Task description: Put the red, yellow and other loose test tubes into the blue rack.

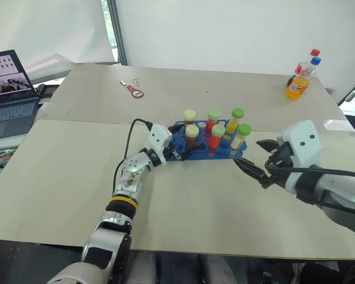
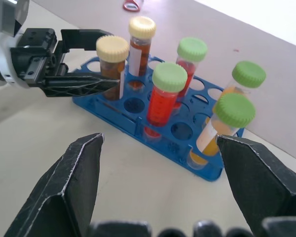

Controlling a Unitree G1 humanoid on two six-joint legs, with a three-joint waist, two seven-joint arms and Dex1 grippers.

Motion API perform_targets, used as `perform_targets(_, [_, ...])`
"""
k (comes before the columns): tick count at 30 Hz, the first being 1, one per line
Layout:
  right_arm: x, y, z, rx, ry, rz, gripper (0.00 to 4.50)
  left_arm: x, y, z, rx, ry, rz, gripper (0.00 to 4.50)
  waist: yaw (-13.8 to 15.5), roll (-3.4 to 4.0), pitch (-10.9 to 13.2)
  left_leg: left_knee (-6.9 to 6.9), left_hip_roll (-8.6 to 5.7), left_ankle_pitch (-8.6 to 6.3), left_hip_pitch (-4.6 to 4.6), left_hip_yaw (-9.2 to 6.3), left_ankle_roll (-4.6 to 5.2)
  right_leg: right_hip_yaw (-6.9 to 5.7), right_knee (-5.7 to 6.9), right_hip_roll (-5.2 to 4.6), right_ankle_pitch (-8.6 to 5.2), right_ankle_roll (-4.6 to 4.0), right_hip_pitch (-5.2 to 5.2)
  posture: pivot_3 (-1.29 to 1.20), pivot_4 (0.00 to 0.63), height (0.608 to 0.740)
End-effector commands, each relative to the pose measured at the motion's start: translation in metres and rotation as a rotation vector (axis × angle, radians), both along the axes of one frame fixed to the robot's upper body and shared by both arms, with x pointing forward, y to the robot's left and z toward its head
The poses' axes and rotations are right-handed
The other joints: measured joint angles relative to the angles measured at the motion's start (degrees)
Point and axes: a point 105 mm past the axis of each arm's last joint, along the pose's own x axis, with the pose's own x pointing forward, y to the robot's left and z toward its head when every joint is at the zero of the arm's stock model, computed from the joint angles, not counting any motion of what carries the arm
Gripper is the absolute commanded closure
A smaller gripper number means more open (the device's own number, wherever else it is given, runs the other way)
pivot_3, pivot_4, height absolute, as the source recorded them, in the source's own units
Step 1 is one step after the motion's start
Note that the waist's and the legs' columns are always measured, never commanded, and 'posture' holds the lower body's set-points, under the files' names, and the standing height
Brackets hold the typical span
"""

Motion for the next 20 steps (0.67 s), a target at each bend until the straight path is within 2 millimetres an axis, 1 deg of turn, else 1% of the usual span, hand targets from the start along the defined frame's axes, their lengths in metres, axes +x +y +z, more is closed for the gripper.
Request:
perform_targets(1, [0.003,-0.017,0.016,-0.08,-0.091,0.018,0.44,-0.018,0.01,0.007,0.14,-0.003,-0.067,0.02,-0.27,0.02,-0.01,-0.03,0.01,0.0,0.02,0.01,0.0,0.0,0.0,0.0,0.0,0.0,0.01,0.0,0.15,0.74])
perform_targets(4, [0.0,-0.033,0.018,-0.158,-0.052,0.117,0.44,-0.037,0.047,0.013,0.276,0.075,-0.085,0.02,-0.48,0.04,-0.02,-0.03,0.06,0.0,0.06,0.02,0.0,0.0,-0.01,0.01,0.0,0.0,0.02,0.0,0.15,0.74])
perform_targets(5, [-0.001,-0.039,0.02,-0.185,-0.042,0.151,0.44,-0.041,0.061,0.014,0.332,0.123,-0.072,0.02,-0.55,0.04,-0.01,-0.04,0.08,0.0,0.06,0.02,0.0,0.0,0.0,0.02,0.0,-0.01,0.02,0.0,0.15,0.74])
perform_targets(8, [-0.003,-0.055,0.03,-0.232,-0.014,0.217,0.44,-0.053,0.1,0.023,0.467,0.171,-0.013,0.02,-0.93,0.06,-0.01,-0.06,0.19,0.0,0.12,0.06,0.0,0.0,-0.02,0.06,-0.01,-0.02,0.03,0.0,0.15,0.74])
perform_targets(11, [-0.004,-0.066,0.039,-0.251,0.02,0.257,0.44,-0.062,0.126,0.035,0.544,0.2,0.027,0.02,-0.92,0.06,0.0,-0.1,0.25,0.0,0.21,0.11,-0.01,0.0,-0.03,0.04,-0.02,-0.03,0.06,0.0,0.15,0.74])
perform_targets(12, [-0.004,-0.07,0.041,-0.257,0.034,0.26,0.44,-0.064,0.132,0.04,0.556,0.206,0.034,0.02,-0.86,0.06,0.0,-0.11,0.26,0.0,0.25,0.14,-0.01,0.0,-0.03,0.04,-0.03,-0.04,0.07,0.0,0.15,0.74])
perform_targets(14, [-0.004,-0.074,0.043,-0.265,0.051,0.271,0.44,-0.066,0.136,0.046,0.567,0.213,0.038,0.02,-0.74,0.07,0.0,-0.13,0.26,0.0,0.25,0.18,-0.01,0.0,-0.04,0.03,-0.04,-0.05,0.06,0.0,0.15,0.74])
perform_targets(16, [-0.003,-0.074,0.044,-0.27,0.056,0.286,0.44,-0.067,0.136,0.051,0.544,0.235,0.043,0.02,-0.7,0.06,0.0,-0.14,0.27,0.0,0.24,0.24,-0.01,0.0,-0.04,0.03,-0.04,-0.05,0.06,0.0,0.15,0.74])
perform_targets(20, [-0.002,-0.072,0.045,-0.278,0.059,0.306,0.44,-0.069,0.133,0.054,0.528,0.226,0.034,0.02,-0.78,0.06,0.0,-0.15,0.25,0.0,0.21,0.31,-0.01,0.0,-0.03,0.05,-0.04,-0.05,0.0,0.0,0.15,0.74])
